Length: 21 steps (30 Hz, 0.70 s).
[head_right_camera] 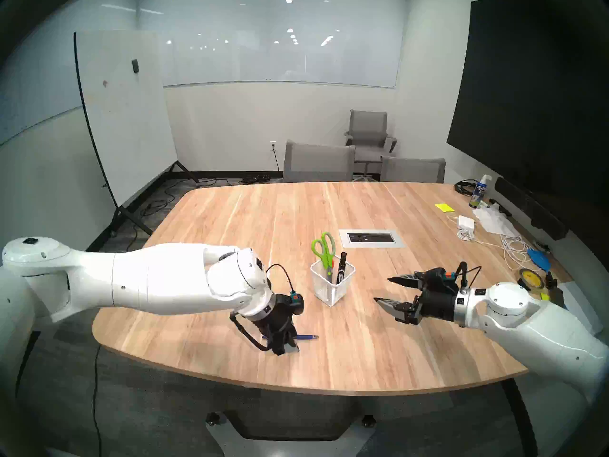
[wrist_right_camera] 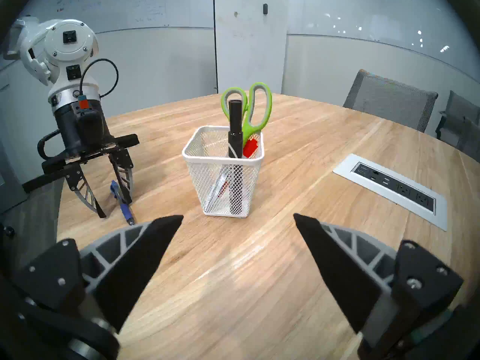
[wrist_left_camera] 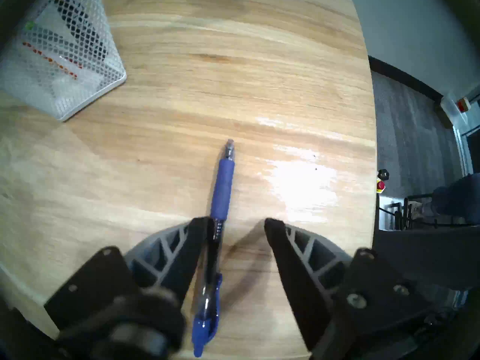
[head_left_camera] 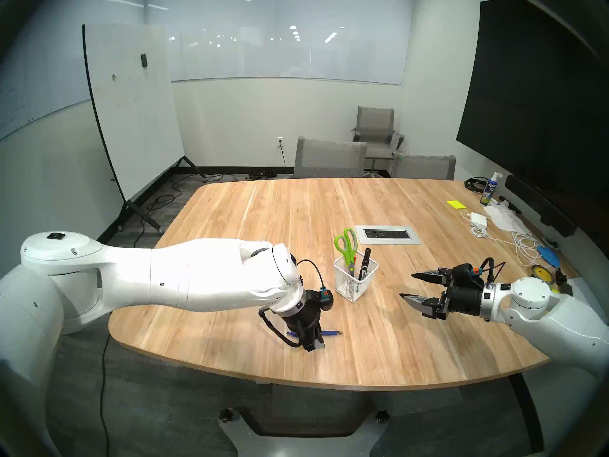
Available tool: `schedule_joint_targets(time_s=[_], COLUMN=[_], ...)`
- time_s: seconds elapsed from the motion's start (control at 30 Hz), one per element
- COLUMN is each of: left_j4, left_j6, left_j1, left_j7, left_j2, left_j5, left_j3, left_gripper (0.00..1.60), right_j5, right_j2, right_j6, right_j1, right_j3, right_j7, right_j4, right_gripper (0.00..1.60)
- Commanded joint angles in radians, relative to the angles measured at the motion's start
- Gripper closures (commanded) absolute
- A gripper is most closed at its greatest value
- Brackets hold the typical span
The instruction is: Place the pen, the marker, and the scissors into the pen holder
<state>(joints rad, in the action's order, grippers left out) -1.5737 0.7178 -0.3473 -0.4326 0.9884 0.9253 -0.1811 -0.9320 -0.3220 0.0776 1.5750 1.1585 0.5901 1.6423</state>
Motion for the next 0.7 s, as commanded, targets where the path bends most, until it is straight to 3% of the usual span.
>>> schedule_joint_targets(time_s=[0.0, 0.07, 0.1, 0.13, 0.23, 0.37, 0.5, 0.53, 0.6, 0.67], left_j4=[-0.002, 0.0, 0.001, 0.001, 0.003, 0.003, 0.003, 0.003, 0.003, 0.004], left_j6=[-0.006, -0.007, -0.007, -0.008, -0.008, -0.007, -0.008, -0.008, -0.008, -0.009], left_j1=[-0.004, -0.005, -0.006, -0.006, -0.01, -0.017, -0.021, -0.021, -0.025, -0.028], left_j7=[-0.003, -0.005, -0.006, -0.006, -0.007, -0.007, -0.007, -0.006, -0.007, -0.007], left_j2=[0.005, 0.005, 0.006, 0.007, 0.008, 0.01, 0.011, 0.011, 0.013, 0.015], left_j5=[0.003, 0.003, 0.005, 0.005, 0.009, 0.012, 0.013, 0.013, 0.015, 0.015], left_j3=[0.001, -0.001, -0.003, -0.004, -0.005, -0.009, -0.012, -0.013, -0.015, -0.02], left_gripper=[0.85, 0.9, 1.17, 1.2, 1.2, 1.09, 1.1, 1.33, 1.6, 1.6], right_j5=[-0.004, -0.004, -0.004, -0.004, -0.004, -0.004, -0.004, -0.004, -0.004, -0.004], right_j2=[0.002, 0.002, 0.002, 0.002, 0.002, 0.002, 0.002, 0.002, 0.002, 0.002], right_j6=[0.006, 0.006, 0.006, 0.006, 0.006, 0.006, 0.006, 0.006, 0.006, 0.006], right_j1=[-0.01, -0.01, -0.01, -0.01, -0.01, -0.011, -0.011, -0.011, -0.011, -0.011], right_j3=[0.012, 0.012, 0.012, 0.012, 0.012, 0.012, 0.012, 0.012, 0.012, 0.012], right_j7=[-0.002, -0.002, -0.002, -0.002, -0.002, -0.002, -0.001, -0.001, -0.001, -0.001], right_j4=[0.006, 0.006, 0.006, 0.006, 0.006, 0.006, 0.006, 0.006, 0.006, 0.006], right_gripper=[0.0, 0.0, 0.0, 0.0, 0.0, 0.0, 0.0, 0.0, 0.0, 0.0])
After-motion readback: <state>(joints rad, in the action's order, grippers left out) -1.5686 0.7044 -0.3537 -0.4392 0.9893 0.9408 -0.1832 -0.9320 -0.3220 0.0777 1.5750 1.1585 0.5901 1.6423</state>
